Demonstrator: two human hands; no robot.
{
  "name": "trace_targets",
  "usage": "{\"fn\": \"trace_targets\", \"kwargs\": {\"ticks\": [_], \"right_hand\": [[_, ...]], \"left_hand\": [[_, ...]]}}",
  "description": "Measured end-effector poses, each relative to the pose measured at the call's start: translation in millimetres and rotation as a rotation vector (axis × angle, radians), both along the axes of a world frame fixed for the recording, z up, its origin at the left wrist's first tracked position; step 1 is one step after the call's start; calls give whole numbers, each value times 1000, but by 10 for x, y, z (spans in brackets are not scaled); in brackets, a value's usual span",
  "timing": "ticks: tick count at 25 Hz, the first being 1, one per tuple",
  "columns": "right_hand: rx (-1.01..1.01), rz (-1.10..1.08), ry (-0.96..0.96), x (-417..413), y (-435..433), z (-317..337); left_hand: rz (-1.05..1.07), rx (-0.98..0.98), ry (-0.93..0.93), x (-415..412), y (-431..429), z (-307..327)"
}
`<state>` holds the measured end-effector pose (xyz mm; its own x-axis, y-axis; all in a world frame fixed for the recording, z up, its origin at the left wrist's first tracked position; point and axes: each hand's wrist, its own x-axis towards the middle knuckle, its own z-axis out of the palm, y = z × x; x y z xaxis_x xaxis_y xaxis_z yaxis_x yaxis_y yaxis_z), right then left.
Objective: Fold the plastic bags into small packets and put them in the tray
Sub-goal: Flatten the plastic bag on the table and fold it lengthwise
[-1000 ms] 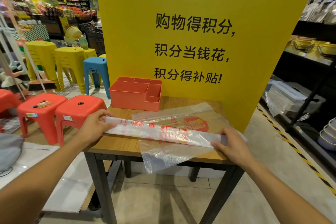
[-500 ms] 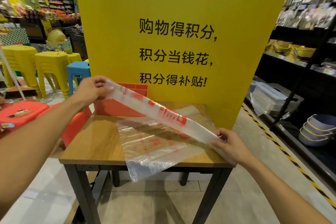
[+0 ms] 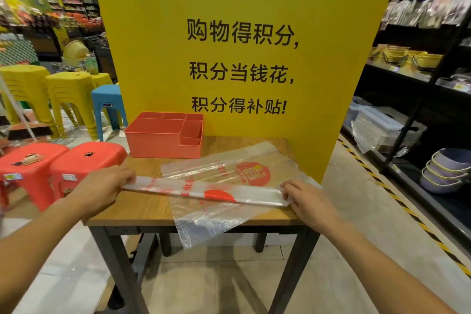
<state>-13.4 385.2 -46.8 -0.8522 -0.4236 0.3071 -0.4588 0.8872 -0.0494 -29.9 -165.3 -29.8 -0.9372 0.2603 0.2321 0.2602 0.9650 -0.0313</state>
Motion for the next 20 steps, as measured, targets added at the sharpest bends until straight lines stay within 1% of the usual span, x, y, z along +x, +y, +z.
{"fn": "trace_targets", "kwargs": {"ticks": [2, 5, 7, 10, 12, 14, 16, 18, 20], "right_hand": [[10, 29, -34, -22, -75, 0], [-5, 45, -99, -54, -138, 11], [-17, 46, -127, -45, -192, 35], [-59, 59, -147, -28, -285, 88], [-32, 90, -145, -22, -388, 136], [30, 124, -135, -13, -551, 187], [93, 153, -123, 18, -748, 256], [130, 148, -118, 26, -861, 317], [147, 126, -125, 2, -845, 372]], "left_hand": [[8, -71, -74, 36, -83, -21], [90, -59, 18, 30, 14, 23], [84, 15, 49, 50, 281, 93], [-52, 130, 59, 126, 895, 179], [-143, 244, 69, 241, 1383, 207], [-232, 343, 13, 386, 1882, 204], [-297, 345, -67, 458, 2248, 141], [-296, 326, -158, 428, 2381, 58], [-258, 344, -228, 362, 2337, -16]]}}
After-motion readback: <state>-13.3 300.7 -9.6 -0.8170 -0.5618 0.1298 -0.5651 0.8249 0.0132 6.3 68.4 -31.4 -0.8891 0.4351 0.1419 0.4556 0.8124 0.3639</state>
